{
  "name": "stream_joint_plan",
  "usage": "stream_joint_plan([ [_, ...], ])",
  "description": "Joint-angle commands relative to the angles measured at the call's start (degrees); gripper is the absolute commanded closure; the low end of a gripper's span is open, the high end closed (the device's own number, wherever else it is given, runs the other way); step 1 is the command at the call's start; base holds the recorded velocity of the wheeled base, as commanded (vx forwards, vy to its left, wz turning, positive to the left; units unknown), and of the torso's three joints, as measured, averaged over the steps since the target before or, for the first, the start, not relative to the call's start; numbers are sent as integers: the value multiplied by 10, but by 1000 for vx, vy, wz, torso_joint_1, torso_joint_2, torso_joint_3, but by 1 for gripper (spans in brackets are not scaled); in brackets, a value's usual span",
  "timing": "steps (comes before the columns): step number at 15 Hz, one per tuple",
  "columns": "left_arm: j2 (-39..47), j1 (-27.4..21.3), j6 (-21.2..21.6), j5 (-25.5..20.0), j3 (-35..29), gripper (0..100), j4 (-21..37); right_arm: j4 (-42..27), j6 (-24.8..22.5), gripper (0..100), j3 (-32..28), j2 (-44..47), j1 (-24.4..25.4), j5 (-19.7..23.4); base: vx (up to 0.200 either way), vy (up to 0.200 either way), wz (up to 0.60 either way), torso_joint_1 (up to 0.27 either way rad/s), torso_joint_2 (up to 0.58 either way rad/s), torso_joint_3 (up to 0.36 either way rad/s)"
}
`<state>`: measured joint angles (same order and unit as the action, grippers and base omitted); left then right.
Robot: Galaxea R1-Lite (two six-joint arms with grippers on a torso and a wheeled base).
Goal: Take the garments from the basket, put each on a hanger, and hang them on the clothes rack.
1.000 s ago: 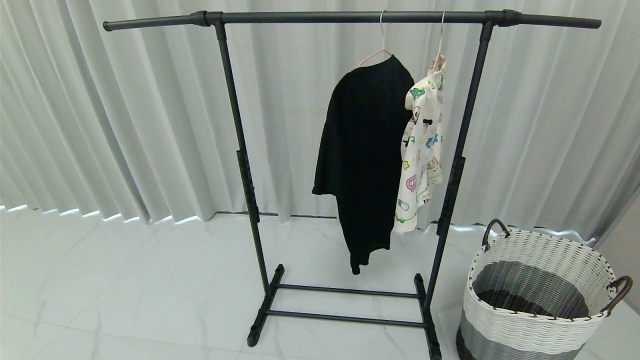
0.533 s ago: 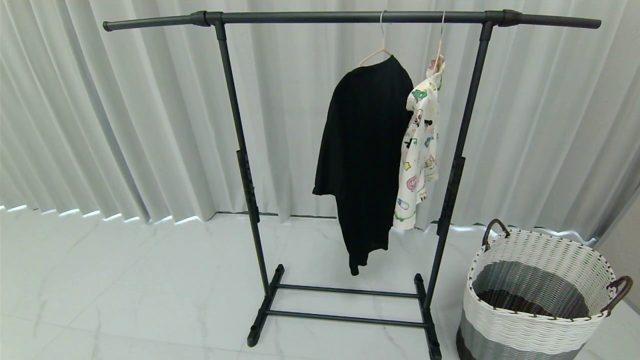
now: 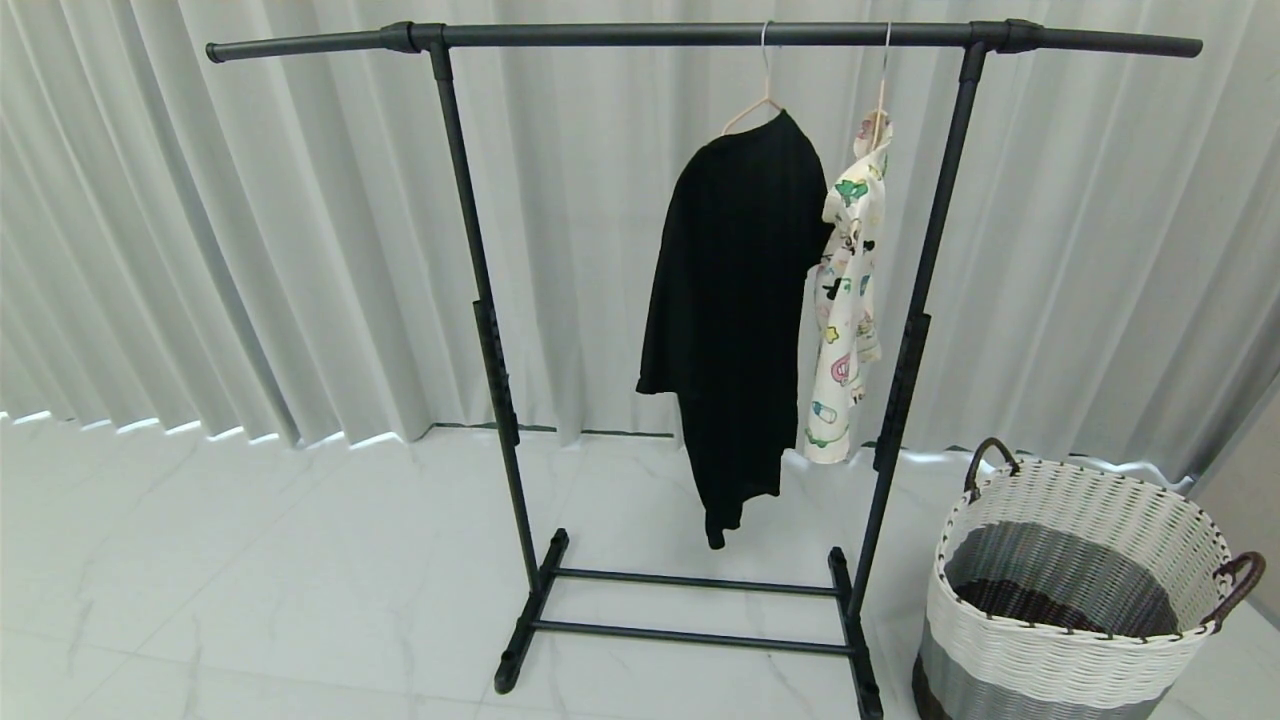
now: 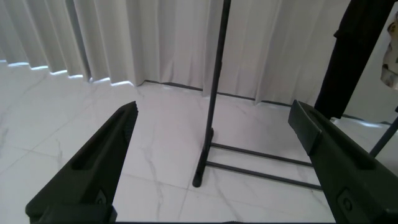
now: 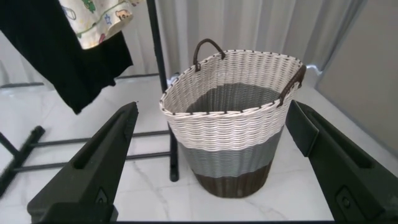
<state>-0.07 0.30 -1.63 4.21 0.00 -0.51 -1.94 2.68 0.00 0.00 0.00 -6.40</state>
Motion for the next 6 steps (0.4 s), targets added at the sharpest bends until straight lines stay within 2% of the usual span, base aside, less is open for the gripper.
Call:
stream_joint_plan([
  [1, 1, 0, 0, 0, 0, 0, 0, 0, -6, 0, 0, 1, 0, 0, 0, 0, 0, 0, 0, 0],
  [6, 1, 0, 0, 0, 0, 0, 0, 0, -2, 0, 0, 0, 0, 0, 0, 0, 0, 0, 0, 0],
])
